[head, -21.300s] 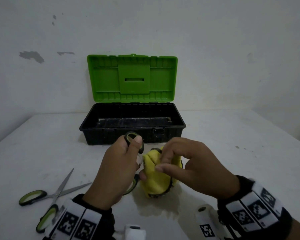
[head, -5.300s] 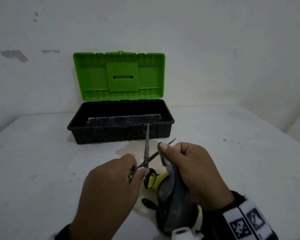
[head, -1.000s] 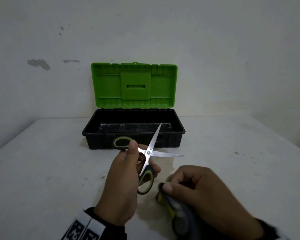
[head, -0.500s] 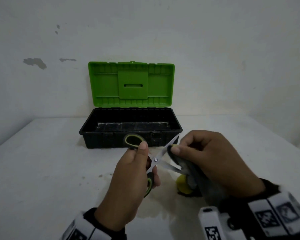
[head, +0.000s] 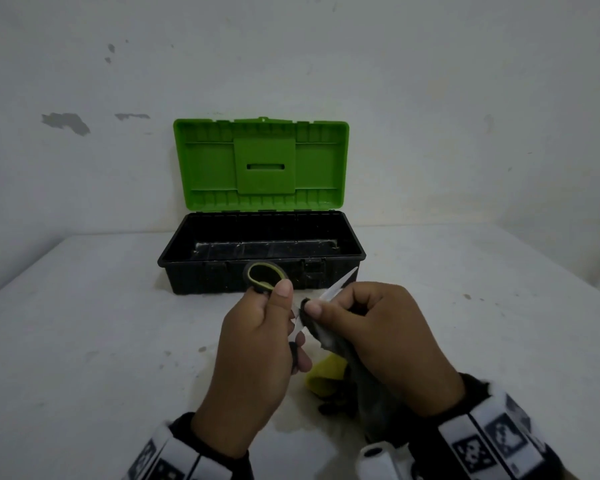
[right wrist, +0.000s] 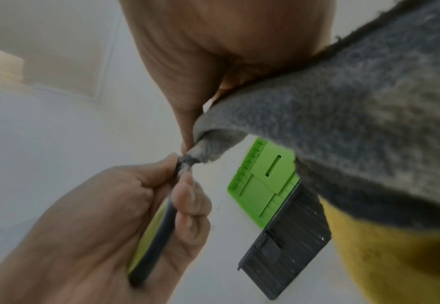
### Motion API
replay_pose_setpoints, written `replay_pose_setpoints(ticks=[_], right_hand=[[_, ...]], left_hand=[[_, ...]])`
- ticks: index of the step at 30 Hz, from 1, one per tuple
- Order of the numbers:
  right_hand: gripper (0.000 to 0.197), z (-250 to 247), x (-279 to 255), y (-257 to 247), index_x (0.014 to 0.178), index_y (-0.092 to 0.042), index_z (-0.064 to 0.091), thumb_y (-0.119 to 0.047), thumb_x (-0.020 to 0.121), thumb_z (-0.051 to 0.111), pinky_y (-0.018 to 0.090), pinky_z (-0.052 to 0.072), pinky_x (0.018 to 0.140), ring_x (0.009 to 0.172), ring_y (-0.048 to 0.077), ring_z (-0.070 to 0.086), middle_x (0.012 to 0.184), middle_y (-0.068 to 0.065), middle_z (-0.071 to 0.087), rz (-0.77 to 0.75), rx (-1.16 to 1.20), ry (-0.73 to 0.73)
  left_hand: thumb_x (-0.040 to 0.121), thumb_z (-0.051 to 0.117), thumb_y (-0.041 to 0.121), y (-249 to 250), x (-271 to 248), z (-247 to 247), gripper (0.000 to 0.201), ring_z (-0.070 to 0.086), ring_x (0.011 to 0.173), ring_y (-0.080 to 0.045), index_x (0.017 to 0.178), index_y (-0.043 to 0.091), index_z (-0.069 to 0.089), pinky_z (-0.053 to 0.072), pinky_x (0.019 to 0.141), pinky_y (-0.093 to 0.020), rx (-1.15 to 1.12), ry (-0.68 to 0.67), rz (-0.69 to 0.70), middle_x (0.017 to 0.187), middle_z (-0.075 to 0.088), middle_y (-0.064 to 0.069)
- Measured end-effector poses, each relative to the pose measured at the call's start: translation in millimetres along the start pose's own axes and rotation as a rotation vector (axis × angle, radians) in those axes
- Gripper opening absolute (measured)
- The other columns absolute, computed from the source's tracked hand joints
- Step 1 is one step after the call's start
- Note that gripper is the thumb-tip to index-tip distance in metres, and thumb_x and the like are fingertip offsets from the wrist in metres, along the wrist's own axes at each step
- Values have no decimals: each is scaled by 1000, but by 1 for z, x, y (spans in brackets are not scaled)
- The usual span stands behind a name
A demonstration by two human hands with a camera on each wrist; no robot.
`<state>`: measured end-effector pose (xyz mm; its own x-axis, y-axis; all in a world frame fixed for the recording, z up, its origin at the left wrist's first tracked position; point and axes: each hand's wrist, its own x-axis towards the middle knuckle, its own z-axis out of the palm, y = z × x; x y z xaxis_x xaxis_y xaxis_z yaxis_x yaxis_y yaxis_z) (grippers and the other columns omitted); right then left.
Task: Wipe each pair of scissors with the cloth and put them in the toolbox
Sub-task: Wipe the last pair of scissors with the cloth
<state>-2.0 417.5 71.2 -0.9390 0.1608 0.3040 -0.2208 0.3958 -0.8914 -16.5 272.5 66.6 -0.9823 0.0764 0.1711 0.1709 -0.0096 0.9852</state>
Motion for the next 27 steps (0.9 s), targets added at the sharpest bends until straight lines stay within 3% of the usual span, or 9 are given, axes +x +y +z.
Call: replay_pose_setpoints(ticks=[2,3,5,9,14,17,19,23,27], right_hand=[[35,-7,7,2,58,-15,67,-37,81,81,22,50,52,50,10,60,57,5,69,2,-28,56],[35,-9,9,4,57,-15,66,-37,80,81,20,49,51,49,9,60,57,5,69,2,-35,94],[35,-8,9,4,57,-16,66,-38,80,81,18,48,50,49,7,59,56,3,68,-6,-46,99],[34,1,-2,3,56,-18,65,-34,83,80,22,48,51,49,10,60,56,5,68,-14,-17,-33],[39,-4,12,10,56,-14,63,-36,82,80,25,48,52,49,12,59,56,9,68,27,35,112],[40,5,4,6,51,-21,62,-34,85,78,21,45,51,46,8,56,51,3,65,14,51,-11],[39,5,3,4,52,-18,64,-33,85,78,22,47,52,47,10,58,53,6,67,14,64,-54],[41,0,15,11,57,-9,64,-38,83,78,24,47,52,48,12,56,55,10,67,27,80,99],[33,10,4,7,60,-16,67,-36,85,77,23,48,54,49,10,60,58,8,70,7,94,-48]], left_hand=[[99,42,40,-1,1,-1,40,58,46,-22,78,7,51,47,41,-21,3,-11,-16,69,57,-22],[99,42,40,-2,1,-1,40,58,45,-22,79,7,52,47,41,-21,-2,-14,-26,72,56,-25],[99,43,40,-3,3,-1,39,58,45,-22,80,7,51,48,42,-23,-22,-22,-42,70,55,-20],[98,44,40,-5,5,-3,42,56,43,-25,75,6,51,47,45,-32,-26,-42,-60,61,56,-13],[99,45,37,-6,12,-6,40,55,42,-27,74,6,50,45,41,-27,-42,-61,-46,67,52,-19],[100,43,36,-5,15,-9,41,54,40,-28,75,4,50,44,41,-28,-34,-68,-30,61,52,-16],[100,43,35,-5,15,-11,41,53,40,-29,76,3,50,44,40,-28,-34,-78,-28,61,53,-17],[100,43,34,-5,18,-14,40,52,41,-29,73,5,48,44,40,-27,-40,-77,-24,63,51,-19],[100,43,33,-5,17,-16,40,49,46,-29,76,2,49,44,40,-25,-38,-89,-21,65,50,-18]])
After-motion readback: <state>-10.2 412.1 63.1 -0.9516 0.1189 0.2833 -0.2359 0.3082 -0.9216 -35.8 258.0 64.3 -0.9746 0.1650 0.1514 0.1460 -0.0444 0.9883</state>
